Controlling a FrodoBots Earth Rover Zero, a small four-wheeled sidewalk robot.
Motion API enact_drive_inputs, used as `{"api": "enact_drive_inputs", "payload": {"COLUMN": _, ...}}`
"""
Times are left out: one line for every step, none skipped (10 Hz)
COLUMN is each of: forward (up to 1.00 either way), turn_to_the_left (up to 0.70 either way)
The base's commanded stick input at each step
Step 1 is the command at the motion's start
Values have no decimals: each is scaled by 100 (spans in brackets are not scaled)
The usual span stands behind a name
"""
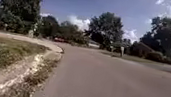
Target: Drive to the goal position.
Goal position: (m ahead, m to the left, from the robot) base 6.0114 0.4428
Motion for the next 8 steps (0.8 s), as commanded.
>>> {"api": "enact_drive_inputs", "payload": {"forward": 100, "turn_to_the_left": 0}}
{"api": "enact_drive_inputs", "payload": {"forward": 100, "turn_to_the_left": 0}}
{"api": "enact_drive_inputs", "payload": {"forward": 100, "turn_to_the_left": 0}}
{"api": "enact_drive_inputs", "payload": {"forward": 100, "turn_to_the_left": 0}}
{"api": "enact_drive_inputs", "payload": {"forward": 100, "turn_to_the_left": 0}}
{"api": "enact_drive_inputs", "payload": {"forward": 100, "turn_to_the_left": 0}}
{"api": "enact_drive_inputs", "payload": {"forward": 100, "turn_to_the_left": 0}}
{"api": "enact_drive_inputs", "payload": {"forward": 100, "turn_to_the_left": 0}}
